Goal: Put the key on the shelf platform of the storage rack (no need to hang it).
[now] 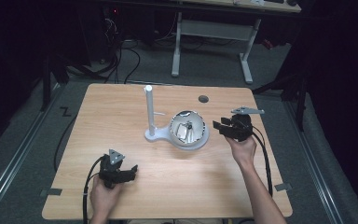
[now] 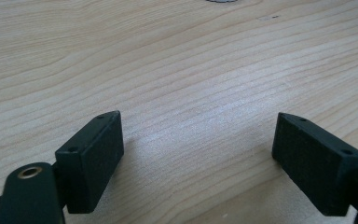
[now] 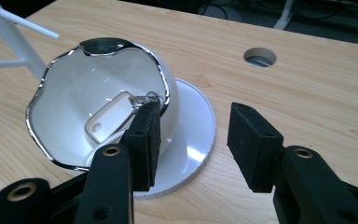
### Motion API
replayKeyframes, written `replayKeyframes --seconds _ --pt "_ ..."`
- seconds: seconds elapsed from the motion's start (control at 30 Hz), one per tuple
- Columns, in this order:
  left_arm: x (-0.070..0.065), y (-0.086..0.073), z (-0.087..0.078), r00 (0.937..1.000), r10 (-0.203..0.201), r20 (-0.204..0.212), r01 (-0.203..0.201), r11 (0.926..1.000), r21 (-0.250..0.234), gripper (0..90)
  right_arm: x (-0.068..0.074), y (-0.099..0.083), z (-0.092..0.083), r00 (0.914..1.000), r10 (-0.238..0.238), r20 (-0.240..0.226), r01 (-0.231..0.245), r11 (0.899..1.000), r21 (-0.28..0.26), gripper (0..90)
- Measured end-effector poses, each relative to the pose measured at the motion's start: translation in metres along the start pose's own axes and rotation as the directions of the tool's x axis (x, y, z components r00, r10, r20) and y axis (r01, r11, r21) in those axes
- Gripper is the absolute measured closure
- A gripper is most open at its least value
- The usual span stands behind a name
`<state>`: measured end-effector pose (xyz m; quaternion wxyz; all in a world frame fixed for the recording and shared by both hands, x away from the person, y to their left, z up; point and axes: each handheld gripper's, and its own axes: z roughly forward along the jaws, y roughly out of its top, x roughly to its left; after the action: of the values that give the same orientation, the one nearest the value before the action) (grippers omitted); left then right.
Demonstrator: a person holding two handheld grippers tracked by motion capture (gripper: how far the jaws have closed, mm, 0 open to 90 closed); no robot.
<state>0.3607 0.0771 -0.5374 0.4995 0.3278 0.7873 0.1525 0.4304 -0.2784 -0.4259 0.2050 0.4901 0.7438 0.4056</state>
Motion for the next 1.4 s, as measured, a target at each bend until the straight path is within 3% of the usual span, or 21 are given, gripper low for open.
replayKeyframes --seconds 0.3,0.57,0.9,1.07,1.4 --pt "0.000 0.000 0.000 1.0000 0.003 0.001 -0.003 1.0000 0.000 16.8 -0.008 -0.008 -0.011 0.9993 0.036 -0.001 -0.036 0.999 0.003 54.7" --pt "0.000 0.000 0.000 1.0000 -0.002 -0.002 0.002 1.0000 0.001 16.8 -0.016 -0.016 -0.026 0.9983 0.058 0.001 -0.058 0.998 -0.027 54.6" --pt "0.000 0.000 0.000 1.0000 0.000 0.000 0.000 1.0000 0.000 16.8 -0.021 -0.021 -0.043 0.9984 0.055 0.007 -0.055 0.997 -0.054 54.4" --pt "0.000 0.000 0.000 1.0000 -0.005 -0.003 0.005 1.0000 0.001 16.8 -0.029 -0.031 -0.047 0.9953 0.097 0.007 -0.097 0.994 -0.057 54.4" --pt "0.000 0.000 0.000 1.0000 -0.003 -0.003 0.003 1.0000 0.001 16.8 -0.036 -0.043 -0.060 0.9923 0.123 0.012 -0.122 0.990 -0.075 54.4"
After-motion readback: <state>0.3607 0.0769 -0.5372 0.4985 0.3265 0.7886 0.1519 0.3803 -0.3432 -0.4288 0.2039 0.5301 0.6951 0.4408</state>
